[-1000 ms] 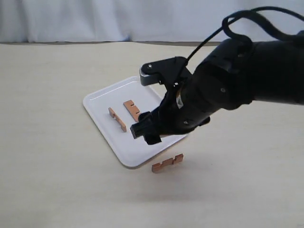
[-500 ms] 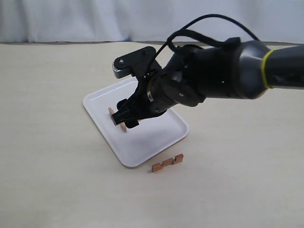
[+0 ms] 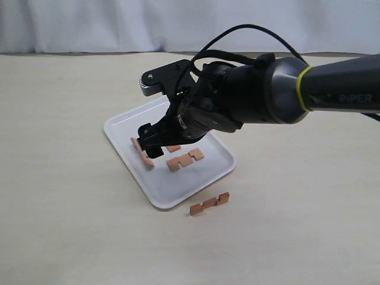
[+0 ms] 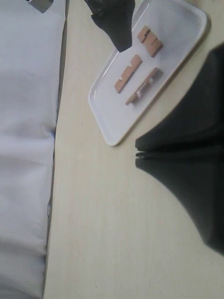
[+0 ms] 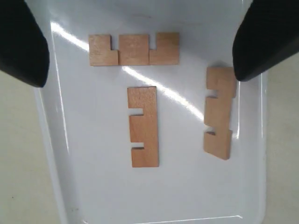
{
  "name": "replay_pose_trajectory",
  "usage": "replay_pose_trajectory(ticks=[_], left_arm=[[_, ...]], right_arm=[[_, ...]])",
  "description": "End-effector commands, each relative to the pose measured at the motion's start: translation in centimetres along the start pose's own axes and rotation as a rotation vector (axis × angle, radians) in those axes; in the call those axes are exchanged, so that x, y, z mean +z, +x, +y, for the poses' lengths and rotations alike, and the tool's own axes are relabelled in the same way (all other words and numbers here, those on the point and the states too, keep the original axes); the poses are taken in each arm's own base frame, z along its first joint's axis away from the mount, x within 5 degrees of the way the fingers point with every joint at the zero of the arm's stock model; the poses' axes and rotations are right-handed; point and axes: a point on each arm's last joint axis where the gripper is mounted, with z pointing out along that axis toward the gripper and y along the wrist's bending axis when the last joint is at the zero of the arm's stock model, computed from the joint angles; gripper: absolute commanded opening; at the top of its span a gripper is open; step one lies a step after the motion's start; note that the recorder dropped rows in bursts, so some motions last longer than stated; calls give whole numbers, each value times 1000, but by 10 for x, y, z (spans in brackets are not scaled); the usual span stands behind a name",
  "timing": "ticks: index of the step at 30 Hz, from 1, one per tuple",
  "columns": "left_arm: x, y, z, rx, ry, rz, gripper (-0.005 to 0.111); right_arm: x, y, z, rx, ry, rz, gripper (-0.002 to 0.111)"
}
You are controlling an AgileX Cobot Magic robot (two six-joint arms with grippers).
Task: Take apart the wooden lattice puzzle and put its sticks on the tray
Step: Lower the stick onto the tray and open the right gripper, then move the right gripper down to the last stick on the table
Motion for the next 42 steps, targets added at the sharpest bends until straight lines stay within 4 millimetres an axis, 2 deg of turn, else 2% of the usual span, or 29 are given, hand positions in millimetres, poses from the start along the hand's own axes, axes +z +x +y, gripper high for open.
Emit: replay_pose_trajectory(ticks=[1, 6, 12, 17, 21, 26, 33, 40, 42], left_arm=[[0, 0, 0, 0, 8, -6, 0], [0, 0, 0, 0, 8, -6, 0], [0, 0, 0, 0, 8, -6, 0], [0, 0, 0, 0, 8, -6, 0], [0, 0, 0, 0, 8, -6, 0], [0, 0, 0, 0, 8, -6, 0], [0, 0, 0, 0, 8, -6, 0], [0, 0, 0, 0, 8, -6, 0], [0, 0, 0, 0, 8, -6, 0]], right_arm=[[-24, -6, -5, -103, 5, 22, 101], [-43, -1, -12, -294, 32, 148, 101], [-51, 18, -11, -511, -61, 360, 100], [-50, 31, 0, -621, -231, 406, 100], [-40, 51, 3, -746, -315, 462, 100], [-27, 63, -2, -800, -291, 497, 100], [-16, 76, -4, -828, -263, 428, 100], [-13, 78, -5, -827, -241, 398, 100], [-13, 77, -5, -812, -238, 396, 96]])
